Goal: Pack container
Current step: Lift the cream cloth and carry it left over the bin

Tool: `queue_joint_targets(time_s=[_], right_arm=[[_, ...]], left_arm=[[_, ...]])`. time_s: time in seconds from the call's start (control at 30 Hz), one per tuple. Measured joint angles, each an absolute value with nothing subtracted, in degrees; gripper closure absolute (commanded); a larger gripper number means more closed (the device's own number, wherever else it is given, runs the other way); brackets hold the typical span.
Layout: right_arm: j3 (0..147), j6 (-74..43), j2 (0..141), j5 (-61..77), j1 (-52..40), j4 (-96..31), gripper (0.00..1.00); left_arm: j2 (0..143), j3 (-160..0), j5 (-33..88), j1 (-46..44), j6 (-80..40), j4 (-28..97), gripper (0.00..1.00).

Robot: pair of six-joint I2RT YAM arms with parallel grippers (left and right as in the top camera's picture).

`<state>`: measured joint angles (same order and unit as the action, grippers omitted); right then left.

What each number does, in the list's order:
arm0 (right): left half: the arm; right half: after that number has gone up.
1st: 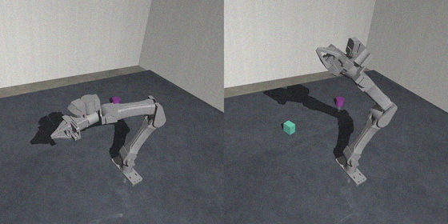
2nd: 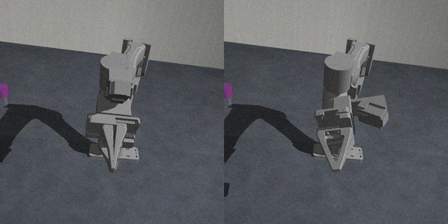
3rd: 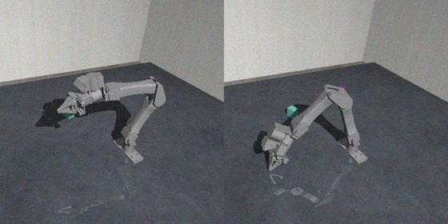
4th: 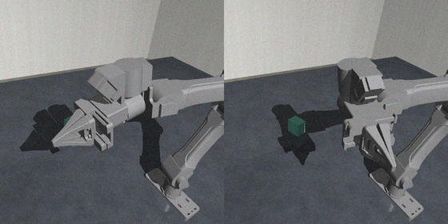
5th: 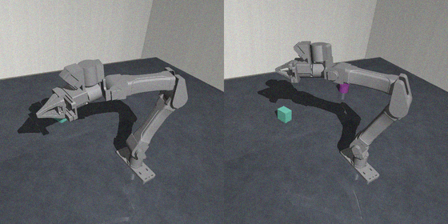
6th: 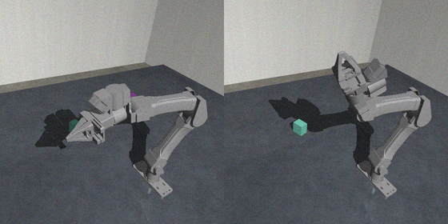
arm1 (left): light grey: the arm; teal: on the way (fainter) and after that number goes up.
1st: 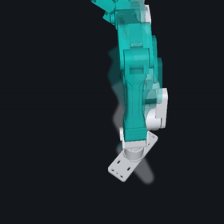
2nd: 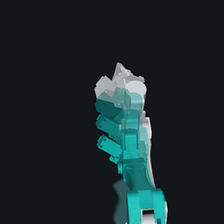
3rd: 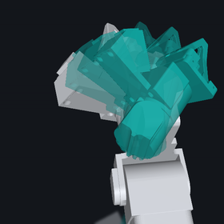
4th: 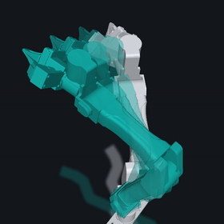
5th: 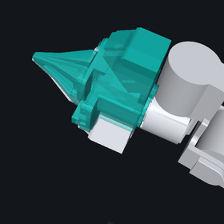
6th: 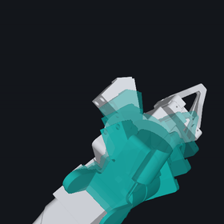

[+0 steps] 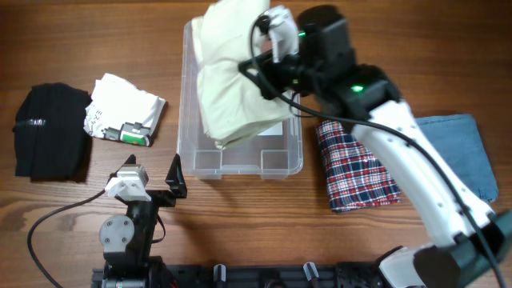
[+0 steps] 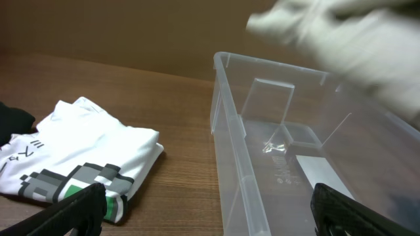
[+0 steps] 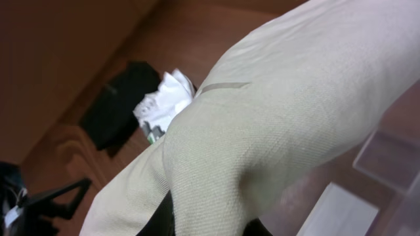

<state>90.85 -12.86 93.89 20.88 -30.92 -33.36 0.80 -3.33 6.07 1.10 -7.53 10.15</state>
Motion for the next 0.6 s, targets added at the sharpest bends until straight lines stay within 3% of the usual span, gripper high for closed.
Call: queue_joint_targets(time_s=[0.6], right_arm=[[90.39,-23.33,106.37,14.11,-31.75,-25.21,0.96]], left_arm=[[0.80,-3.33,6.07,1.10,-7.53,10.15,0.00]])
